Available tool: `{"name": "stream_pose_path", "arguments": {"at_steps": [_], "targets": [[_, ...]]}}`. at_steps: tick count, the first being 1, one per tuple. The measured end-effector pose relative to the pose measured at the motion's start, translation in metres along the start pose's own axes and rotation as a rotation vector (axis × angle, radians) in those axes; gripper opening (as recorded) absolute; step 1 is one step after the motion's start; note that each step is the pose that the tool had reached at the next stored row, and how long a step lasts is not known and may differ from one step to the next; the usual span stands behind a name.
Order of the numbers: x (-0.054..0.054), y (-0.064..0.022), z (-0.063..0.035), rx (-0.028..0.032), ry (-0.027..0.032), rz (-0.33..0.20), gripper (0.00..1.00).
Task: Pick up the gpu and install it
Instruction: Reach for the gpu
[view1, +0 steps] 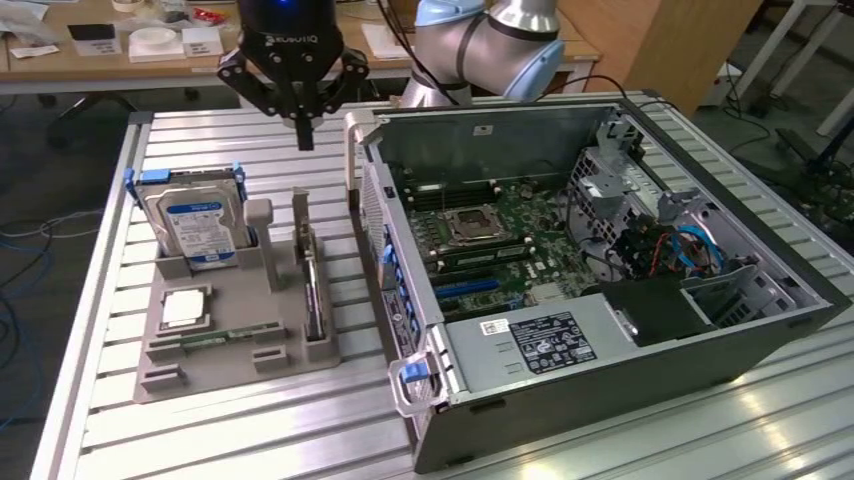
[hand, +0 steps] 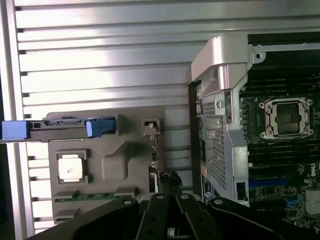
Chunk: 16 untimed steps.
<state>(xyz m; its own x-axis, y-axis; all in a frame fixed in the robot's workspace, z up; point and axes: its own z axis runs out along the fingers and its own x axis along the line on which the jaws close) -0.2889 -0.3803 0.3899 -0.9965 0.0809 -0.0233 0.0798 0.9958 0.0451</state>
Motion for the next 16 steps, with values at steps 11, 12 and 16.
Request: {"name": "stream_pose_path", "arguments": {"at_steps": [11, 12, 16], "targets": [[0.012, -0.0010, 0.0002, 0.0000, -0.0001, 0.000, 0.11], [0.012, -0.0010, 0.0002, 0.0000, 0.0000, 0.000, 0.11], [0.013, -0.0039, 0.0001, 0.0002, 0.0000, 0.000, 0.11]]}}
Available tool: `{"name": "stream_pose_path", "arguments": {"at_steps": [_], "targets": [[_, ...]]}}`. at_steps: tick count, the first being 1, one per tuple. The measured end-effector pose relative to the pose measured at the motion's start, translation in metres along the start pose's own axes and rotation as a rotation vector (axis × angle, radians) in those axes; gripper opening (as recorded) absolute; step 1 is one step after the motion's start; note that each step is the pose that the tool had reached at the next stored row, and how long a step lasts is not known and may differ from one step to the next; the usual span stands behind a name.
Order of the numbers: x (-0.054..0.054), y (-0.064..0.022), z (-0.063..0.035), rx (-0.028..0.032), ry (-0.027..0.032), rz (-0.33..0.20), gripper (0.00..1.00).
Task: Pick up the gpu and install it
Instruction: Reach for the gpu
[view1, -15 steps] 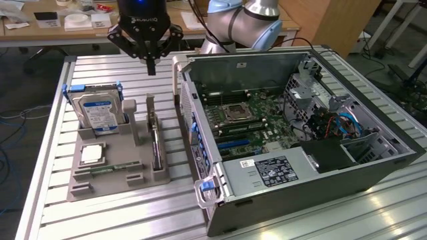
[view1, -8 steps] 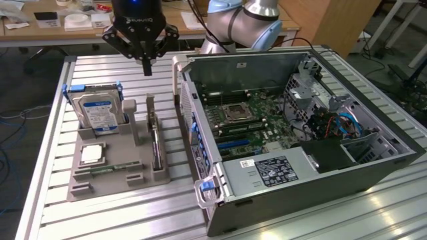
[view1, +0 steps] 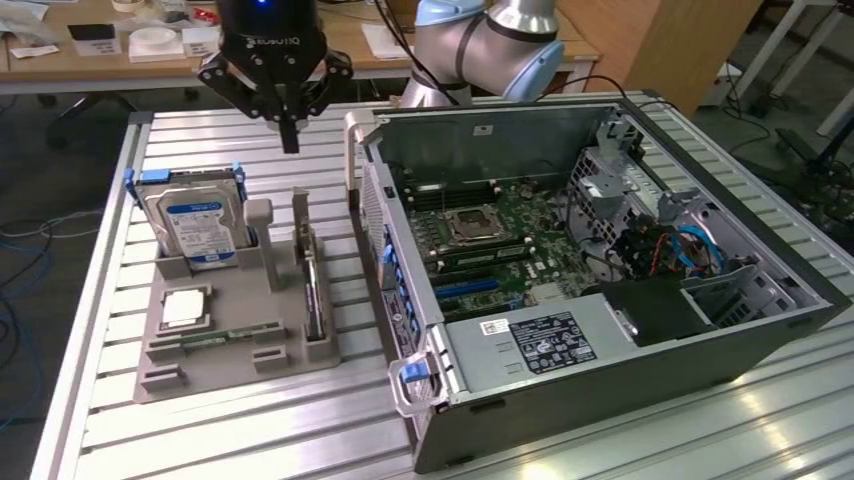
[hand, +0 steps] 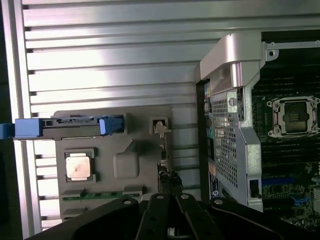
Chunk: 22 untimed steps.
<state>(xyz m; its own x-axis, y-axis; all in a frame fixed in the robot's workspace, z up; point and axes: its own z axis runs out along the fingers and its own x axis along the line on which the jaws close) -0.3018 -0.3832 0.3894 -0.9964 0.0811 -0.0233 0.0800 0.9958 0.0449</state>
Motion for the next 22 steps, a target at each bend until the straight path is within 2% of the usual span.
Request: {"name": "stream_pose_path", "arguments": {"at_steps": [22], "targets": [[0.001, -0.0445, 0.0000, 0.0001, 0.0000, 0.000, 0.11]]}}
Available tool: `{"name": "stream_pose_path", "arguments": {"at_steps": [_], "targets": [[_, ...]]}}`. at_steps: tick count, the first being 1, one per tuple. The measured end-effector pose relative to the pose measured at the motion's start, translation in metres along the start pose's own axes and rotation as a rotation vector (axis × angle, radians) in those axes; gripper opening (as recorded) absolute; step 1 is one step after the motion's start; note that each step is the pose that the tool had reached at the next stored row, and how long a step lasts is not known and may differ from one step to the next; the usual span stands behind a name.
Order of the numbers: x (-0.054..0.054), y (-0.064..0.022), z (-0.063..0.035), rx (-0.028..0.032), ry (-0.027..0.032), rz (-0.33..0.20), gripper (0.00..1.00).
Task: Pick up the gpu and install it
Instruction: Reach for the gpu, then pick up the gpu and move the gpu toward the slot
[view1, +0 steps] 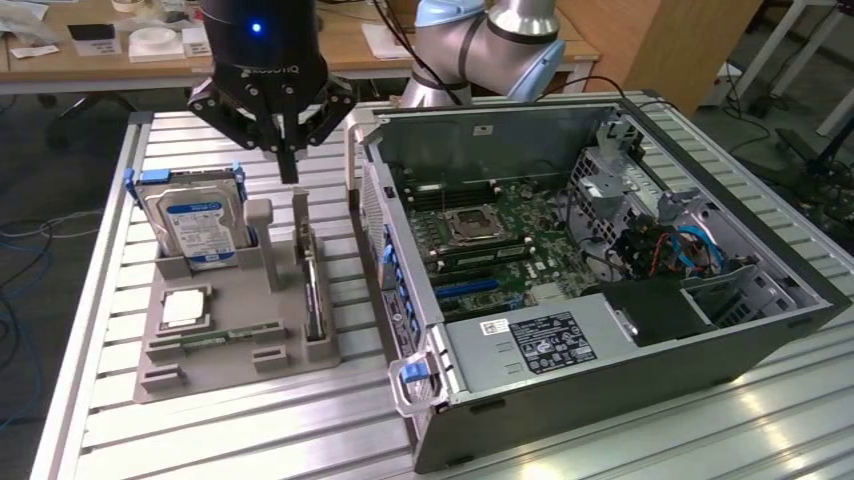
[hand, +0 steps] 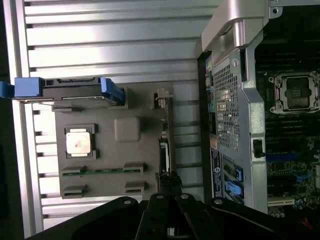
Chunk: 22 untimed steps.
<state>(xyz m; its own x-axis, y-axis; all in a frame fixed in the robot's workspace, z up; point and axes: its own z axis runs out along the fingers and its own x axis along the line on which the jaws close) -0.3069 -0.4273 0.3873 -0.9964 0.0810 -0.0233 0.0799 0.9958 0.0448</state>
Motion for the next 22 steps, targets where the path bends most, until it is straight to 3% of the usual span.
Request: {"name": "stream_pose_path", "arguments": {"at_steps": [7, 22], "targets": [[0.0003, -0.0086, 0.0010, 0.0000, 0.0000, 0.000, 0.11], [0.0018, -0.0090, 0.0012, 0.0000, 0.0001, 0.000, 0.11]]}}
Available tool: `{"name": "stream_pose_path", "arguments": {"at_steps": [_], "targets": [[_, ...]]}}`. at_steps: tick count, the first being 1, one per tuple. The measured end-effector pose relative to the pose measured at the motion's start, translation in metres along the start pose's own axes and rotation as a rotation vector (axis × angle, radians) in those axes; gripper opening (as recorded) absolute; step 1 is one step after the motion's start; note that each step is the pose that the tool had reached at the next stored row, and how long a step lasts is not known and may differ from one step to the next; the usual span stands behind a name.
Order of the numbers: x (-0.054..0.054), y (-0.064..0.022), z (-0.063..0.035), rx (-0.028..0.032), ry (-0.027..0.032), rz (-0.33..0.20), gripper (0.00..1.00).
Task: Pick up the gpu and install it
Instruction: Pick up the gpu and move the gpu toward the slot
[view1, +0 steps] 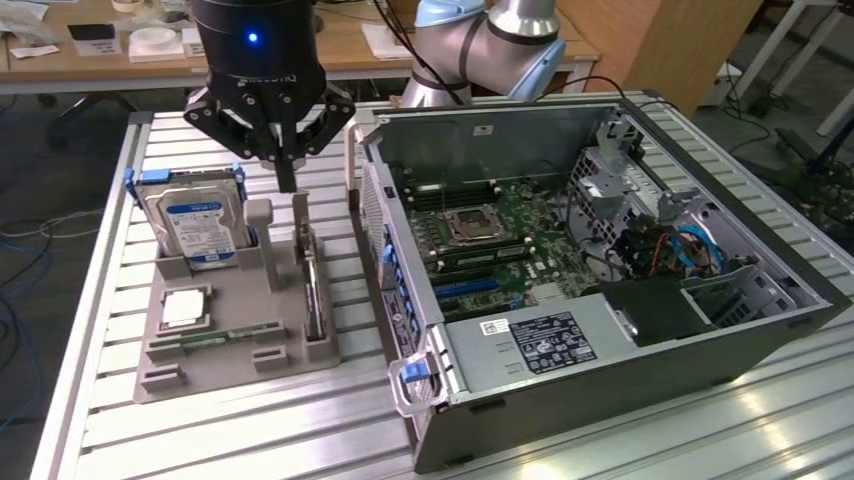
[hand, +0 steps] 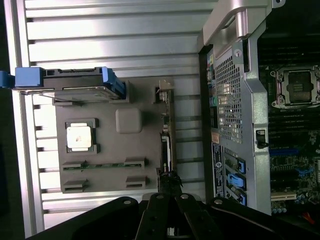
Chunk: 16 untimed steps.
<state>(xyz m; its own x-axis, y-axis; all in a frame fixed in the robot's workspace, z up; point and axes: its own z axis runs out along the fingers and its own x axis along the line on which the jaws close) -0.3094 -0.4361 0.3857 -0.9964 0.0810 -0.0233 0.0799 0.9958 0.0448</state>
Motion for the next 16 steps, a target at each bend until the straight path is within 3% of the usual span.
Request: {"name": "stream_pose_path", "arguments": {"at_steps": [6, 13, 16], "targets": [[0.0000, 0.0000, 0.0001, -0.0001, -0.0001, 0.000, 0.11], [0.0000, 0.0000, 0.0000, 0.0000, -0.0001, 0.000, 0.41], [0.0000, 0.0000, 0.0000, -0.0001, 0.0000, 0.000, 0.47]]}}
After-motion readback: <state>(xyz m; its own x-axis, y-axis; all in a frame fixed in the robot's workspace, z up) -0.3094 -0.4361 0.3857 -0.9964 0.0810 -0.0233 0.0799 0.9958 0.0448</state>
